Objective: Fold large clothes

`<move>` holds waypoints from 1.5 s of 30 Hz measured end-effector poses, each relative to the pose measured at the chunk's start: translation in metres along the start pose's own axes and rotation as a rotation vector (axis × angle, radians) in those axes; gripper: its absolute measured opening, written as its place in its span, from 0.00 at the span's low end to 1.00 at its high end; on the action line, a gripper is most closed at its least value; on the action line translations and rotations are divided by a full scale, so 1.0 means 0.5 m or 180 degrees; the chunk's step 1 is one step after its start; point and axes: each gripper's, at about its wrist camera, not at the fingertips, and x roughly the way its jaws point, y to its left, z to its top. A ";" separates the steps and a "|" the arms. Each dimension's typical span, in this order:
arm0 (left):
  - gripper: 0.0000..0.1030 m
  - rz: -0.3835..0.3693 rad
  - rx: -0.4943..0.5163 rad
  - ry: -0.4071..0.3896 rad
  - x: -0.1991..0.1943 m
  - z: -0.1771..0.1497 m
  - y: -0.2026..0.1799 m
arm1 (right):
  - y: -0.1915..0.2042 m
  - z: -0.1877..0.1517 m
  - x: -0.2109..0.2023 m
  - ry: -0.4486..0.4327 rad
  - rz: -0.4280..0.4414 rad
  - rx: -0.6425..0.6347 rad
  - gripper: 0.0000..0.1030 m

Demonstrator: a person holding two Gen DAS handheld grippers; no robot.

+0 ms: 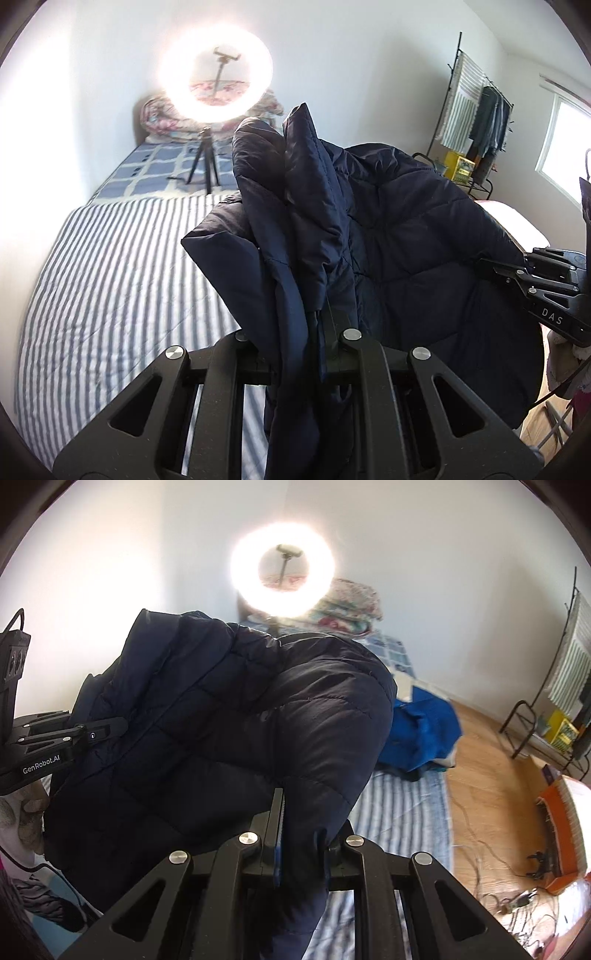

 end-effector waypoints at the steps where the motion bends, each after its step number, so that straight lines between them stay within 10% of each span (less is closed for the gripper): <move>1: 0.13 -0.0017 0.0007 -0.0007 0.006 0.007 -0.007 | -0.013 0.003 0.001 -0.0007 -0.0025 0.0001 0.12; 27: 0.13 -0.0494 -0.0075 -0.0076 0.612 0.413 -0.095 | -0.406 0.315 0.372 -0.0202 -0.0980 0.0008 0.11; 39: 0.13 -0.0326 -0.0436 0.0214 0.832 0.445 -0.051 | -0.538 0.383 0.654 0.0088 -0.0900 -0.0092 0.11; 45: 0.58 -0.0227 -0.0709 0.0389 0.904 0.430 0.004 | -0.581 0.349 0.768 0.0445 -0.0941 0.0041 0.18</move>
